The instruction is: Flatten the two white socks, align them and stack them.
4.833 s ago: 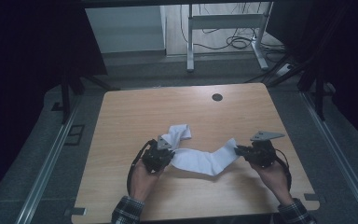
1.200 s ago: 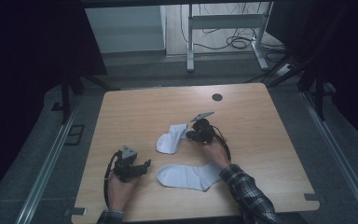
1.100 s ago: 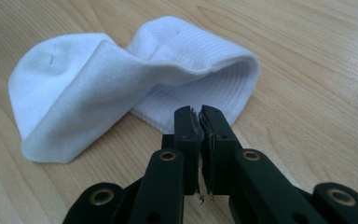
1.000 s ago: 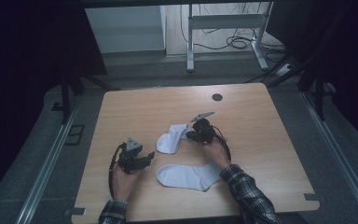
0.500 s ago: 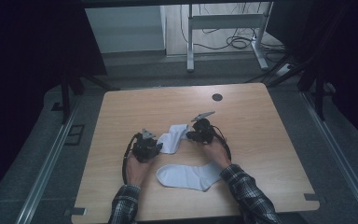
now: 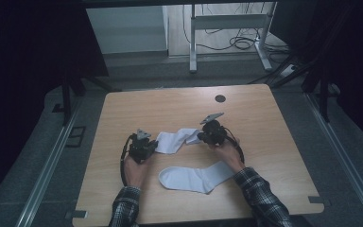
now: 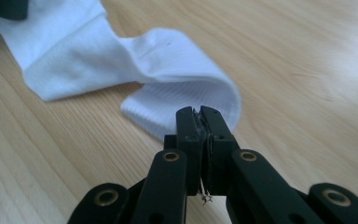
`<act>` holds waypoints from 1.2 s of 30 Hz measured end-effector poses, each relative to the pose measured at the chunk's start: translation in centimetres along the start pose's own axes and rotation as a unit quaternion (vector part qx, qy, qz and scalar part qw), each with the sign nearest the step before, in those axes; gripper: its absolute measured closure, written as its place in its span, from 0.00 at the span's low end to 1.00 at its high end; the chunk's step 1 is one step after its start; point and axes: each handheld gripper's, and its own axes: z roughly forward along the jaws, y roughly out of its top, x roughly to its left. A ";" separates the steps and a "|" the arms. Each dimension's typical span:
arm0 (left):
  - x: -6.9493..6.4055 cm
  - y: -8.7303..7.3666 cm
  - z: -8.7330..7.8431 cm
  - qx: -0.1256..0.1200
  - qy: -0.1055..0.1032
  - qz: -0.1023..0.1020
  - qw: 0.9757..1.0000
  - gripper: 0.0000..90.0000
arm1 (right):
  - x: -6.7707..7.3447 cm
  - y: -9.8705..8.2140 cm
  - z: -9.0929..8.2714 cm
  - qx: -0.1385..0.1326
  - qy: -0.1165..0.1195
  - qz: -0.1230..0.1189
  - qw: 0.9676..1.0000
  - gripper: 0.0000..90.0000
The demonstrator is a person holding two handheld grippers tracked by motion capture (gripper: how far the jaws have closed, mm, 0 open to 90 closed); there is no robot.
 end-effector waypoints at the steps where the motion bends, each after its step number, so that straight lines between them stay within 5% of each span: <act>1: 0.1 0.1 -0.3 -0.005 0.003 0.000 1.000 0.96 | -0.2 -0.1 -0.3 -0.002 -0.002 -0.001 1.000 0.97; 17: 0.9 2.0 -3.4 -0.042 0.002 0.000 0.999 0.95 | -2.3 0.1 -7.3 -0.022 -0.007 -0.018 1.000 0.96; 31: 1.8 0.8 0.4 0.019 0.024 -0.006 0.999 0.94 | -4.1 -1.8 -4.8 -0.007 -0.030 0.012 0.999 0.78; 36: 2.0 0.8 0.2 0.015 0.033 -0.004 0.999 0.74 | -3.8 -1.9 -5.1 -0.017 -0.018 0.021 0.999 0.72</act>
